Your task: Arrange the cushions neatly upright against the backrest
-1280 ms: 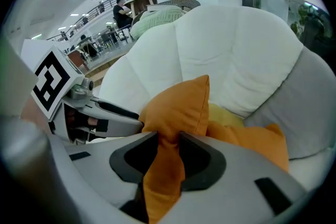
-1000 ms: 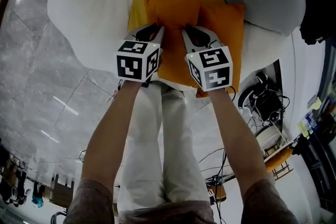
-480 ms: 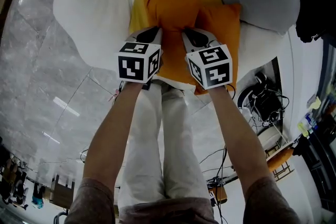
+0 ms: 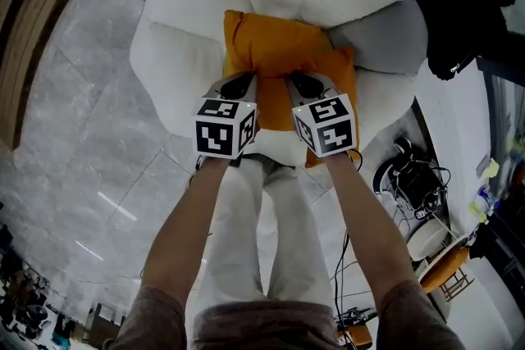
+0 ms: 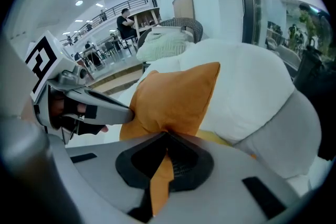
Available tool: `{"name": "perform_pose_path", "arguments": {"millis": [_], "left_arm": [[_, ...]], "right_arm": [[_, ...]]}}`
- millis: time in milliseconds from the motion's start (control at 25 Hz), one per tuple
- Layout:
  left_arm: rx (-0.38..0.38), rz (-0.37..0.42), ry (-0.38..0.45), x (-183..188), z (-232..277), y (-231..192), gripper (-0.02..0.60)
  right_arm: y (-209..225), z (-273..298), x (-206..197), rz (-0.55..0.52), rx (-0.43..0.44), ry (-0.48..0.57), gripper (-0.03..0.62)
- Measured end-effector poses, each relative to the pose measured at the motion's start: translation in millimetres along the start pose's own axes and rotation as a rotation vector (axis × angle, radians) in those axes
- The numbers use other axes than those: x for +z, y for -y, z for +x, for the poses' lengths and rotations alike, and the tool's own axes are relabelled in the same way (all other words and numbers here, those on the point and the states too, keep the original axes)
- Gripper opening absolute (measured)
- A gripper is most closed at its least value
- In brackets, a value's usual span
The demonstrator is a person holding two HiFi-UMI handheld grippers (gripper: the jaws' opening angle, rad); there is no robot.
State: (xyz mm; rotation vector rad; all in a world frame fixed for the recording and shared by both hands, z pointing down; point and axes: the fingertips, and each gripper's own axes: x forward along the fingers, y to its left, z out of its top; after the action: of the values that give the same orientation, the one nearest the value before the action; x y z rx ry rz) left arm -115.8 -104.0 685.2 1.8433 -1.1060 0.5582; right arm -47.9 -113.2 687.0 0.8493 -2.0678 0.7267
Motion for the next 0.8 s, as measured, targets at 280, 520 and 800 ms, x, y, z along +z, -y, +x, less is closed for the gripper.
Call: {"name": "perform_pose_path", "arguments": {"millis": [280,520,800], "left_arm": [[0.026,0.061,0.106,70,-38,5,0.009],[0.065,0.092,0.147,109,-38,2,0.009],[0.113,0.050,0.180,127,-29,-8,0.009]], "right_arm": [[2,-23,72,0.002,-0.023,0.117,0.026],[14,-27,106,-0.030,-0.006,0.158,0.026],[25,-15,125,-0.052,0.020,0.175,0.026]]}}
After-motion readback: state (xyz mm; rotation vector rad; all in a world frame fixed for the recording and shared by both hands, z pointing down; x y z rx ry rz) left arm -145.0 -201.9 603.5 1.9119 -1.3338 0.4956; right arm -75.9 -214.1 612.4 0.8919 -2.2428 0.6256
